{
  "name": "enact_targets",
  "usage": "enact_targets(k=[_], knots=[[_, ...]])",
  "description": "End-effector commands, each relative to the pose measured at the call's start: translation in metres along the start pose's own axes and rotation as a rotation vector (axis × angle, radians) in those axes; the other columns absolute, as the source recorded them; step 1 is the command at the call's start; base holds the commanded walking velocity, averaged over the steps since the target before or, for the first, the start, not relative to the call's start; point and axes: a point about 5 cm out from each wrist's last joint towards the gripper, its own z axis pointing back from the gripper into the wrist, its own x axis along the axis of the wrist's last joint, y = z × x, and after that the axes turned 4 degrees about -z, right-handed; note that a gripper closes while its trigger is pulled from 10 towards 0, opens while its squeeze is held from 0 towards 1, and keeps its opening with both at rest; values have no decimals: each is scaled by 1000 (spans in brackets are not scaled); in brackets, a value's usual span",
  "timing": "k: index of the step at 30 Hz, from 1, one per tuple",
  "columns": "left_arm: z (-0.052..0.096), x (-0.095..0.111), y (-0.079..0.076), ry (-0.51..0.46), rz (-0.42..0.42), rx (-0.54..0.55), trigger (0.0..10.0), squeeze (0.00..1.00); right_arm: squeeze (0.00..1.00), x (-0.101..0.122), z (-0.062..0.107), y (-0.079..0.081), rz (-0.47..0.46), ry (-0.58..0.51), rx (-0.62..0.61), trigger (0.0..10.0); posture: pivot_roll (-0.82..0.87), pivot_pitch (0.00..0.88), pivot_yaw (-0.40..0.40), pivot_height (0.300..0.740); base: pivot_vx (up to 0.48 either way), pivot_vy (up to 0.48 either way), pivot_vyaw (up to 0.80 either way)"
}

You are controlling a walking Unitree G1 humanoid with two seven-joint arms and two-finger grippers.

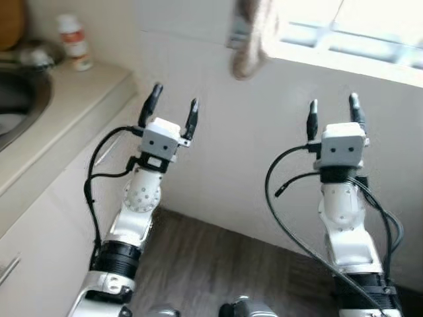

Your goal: Kitchen organization

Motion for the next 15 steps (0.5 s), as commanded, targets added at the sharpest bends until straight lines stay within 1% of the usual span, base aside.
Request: enact_targets(k=[1, 3, 4, 6, 7, 8, 12, 13, 15], knots=[[-1, 0, 0, 8, 2, -6, 10000, 0, 0, -3, -1, 0, 9, 21, 8, 10000, 77, 0, -35, 740, 0, 0, 0], [-1, -1, 0, 9, 3, -7, 10000, 0, 0, -3, -1, 1, 9, 24, 8, 10000, 77, 0, -34, 740, 0, 0, 0], [-1, -1, -1, 11, 4, -9, 10000, 0, 0, -5, -1, 1, -3, 36, 3, 10000, 77, 0, -34, 740, 0, -480, 0], [-1, -1, -1, 14, 4, -11, 10000, 0, 0, -6, -2, 1, -11, 49, -2, 10000, 77, 0, -34, 740, 0, -480, -494], [0, -2, -1, 17, 5, -14, 10000, 0, 0, -9, -2, 0, -29, 72, -14, 10000, 77, 0, -34, 740, 0, -480, -800], [0, -2, -1, 17, 5, -14, 10000, 0, 0, -9, -2, 0, -29, 72, -14, 10000, 77, 0, -34, 740, 0, -480, -800], [0, -2, -2, 21, 8, -16, 10000, 0, 0, -8, -3, -1, -10, 64, -15, 10000, 77, 0, -33, 740, 0, -480, -800], [0, -3, -2, 23, 9, -16, 10000, 0, 0, -9, -3, 0, -15, 77, -14, 10000, 77, 0, -34, 740, 0, -480, 0], [0, -3, -2, 23, 10, -15, 10000, 0, 0, -10, -3, 1, -35, 86, -12, 10000, 77, 0, -34, 740, 0, -480, -800]])
